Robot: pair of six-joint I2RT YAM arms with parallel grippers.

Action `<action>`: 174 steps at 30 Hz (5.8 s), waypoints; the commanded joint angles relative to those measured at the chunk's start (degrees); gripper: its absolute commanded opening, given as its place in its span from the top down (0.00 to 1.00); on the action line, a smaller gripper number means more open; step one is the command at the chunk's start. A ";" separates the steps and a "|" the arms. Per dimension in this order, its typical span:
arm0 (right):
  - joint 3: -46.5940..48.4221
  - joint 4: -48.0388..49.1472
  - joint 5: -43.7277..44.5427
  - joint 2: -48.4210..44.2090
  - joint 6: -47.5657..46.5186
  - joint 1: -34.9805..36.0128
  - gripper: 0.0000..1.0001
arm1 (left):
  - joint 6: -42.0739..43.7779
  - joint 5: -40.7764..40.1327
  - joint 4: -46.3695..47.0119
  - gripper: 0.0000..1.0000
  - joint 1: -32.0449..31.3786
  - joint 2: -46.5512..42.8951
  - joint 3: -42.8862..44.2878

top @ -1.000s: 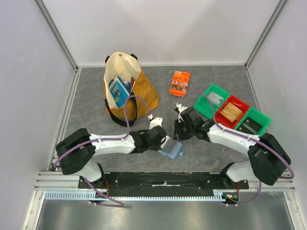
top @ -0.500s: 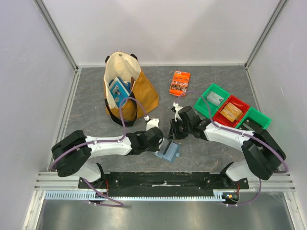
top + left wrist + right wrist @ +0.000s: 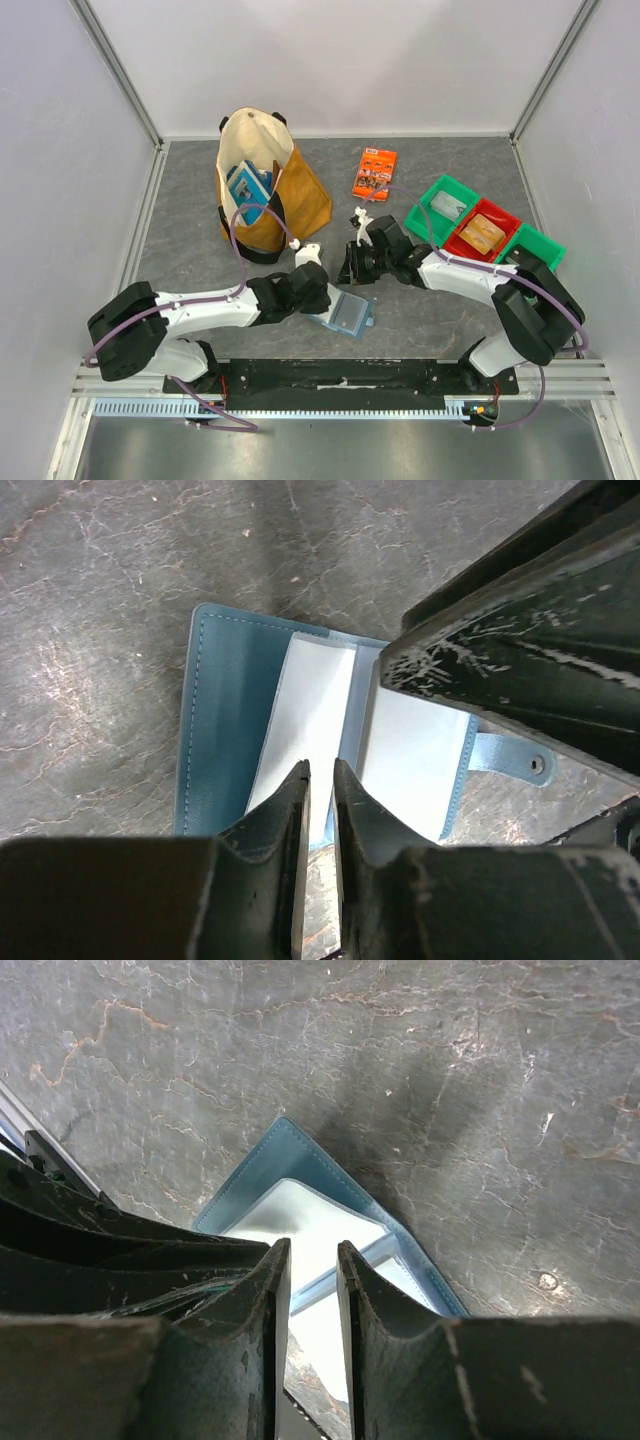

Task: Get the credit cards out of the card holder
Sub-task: Open the card holder at the center of the board, then remove the credit card from the card holder.

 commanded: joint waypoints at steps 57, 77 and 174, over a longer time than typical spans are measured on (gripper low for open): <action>2.24 -16.77 22.89 -3.27 -4.76 9.69 0.57 | -1.66 1.01 -2.76 0.93 0.49 3.90 0.87; 2.16 -16.68 23.95 0.25 -4.50 10.31 0.59 | -1.48 1.27 -2.49 0.93 0.40 3.90 0.87; -4.61 1.78 13.49 2.53 3.94 10.92 0.69 | 5.98 6.02 -0.64 0.49 -0.74 -4.99 -1.95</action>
